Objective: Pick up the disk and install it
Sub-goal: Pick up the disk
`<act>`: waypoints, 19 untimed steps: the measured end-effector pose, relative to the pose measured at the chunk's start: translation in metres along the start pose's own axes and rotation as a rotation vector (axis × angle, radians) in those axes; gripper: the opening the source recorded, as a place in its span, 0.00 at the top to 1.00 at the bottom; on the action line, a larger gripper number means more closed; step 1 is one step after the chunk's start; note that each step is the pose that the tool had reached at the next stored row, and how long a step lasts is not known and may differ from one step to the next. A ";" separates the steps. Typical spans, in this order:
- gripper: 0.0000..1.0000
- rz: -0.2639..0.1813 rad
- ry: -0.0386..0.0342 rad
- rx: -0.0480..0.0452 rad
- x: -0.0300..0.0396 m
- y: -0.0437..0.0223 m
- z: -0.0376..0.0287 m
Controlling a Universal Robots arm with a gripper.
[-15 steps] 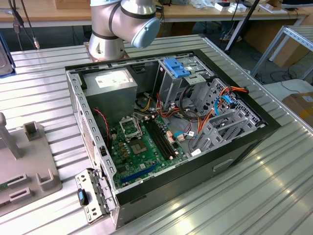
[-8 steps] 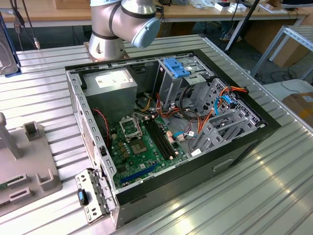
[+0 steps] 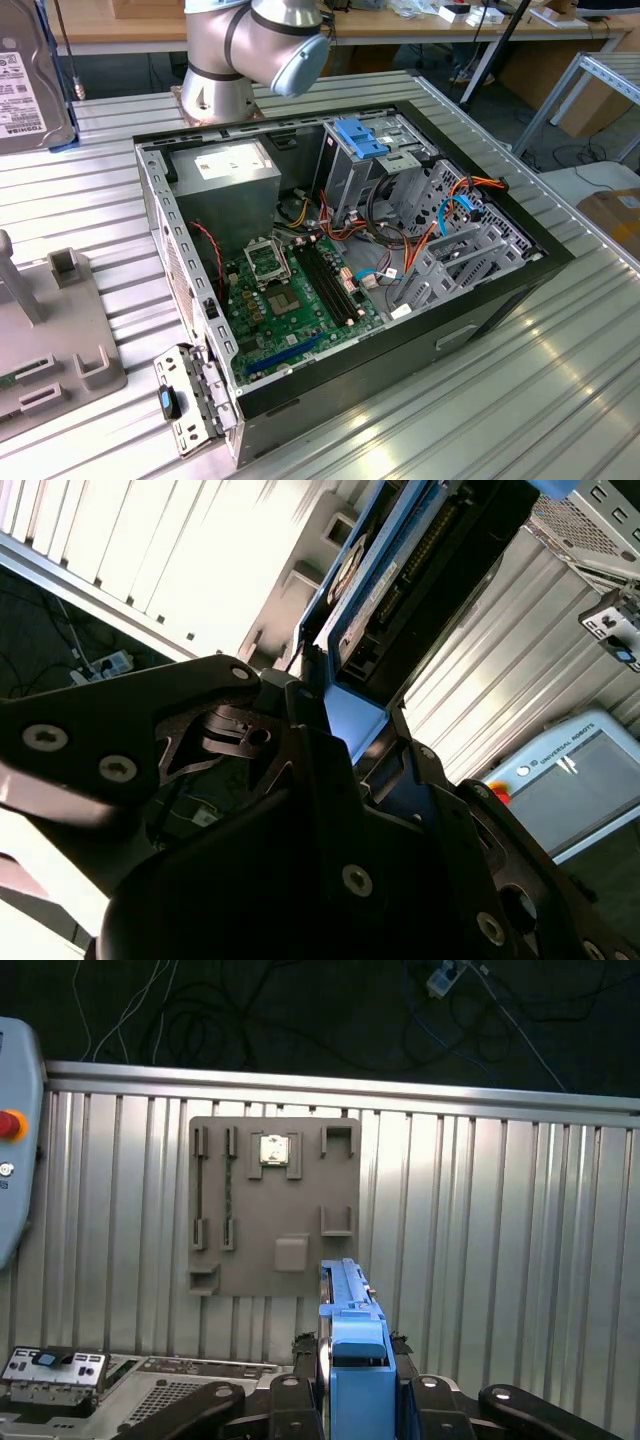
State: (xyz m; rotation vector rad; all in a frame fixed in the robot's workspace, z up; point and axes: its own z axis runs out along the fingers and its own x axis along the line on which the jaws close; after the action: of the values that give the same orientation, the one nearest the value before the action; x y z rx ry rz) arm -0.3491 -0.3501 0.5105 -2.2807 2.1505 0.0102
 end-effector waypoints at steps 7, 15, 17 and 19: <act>0.63 0.000 -0.0001 0.0001 0.0018 -0.0300 0.0001; 0.63 0.000 0.0000 -0.0001 0.0022 -0.0375 0.0000; 0.63 0.000 0.0001 -0.0001 0.0024 -0.0413 -0.0001; 0.63 0.000 0.0000 0.0000 0.0031 -0.0535 0.0000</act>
State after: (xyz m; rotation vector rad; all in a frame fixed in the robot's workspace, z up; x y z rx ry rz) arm -0.2956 -0.3501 0.5105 -2.2808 2.1505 0.0102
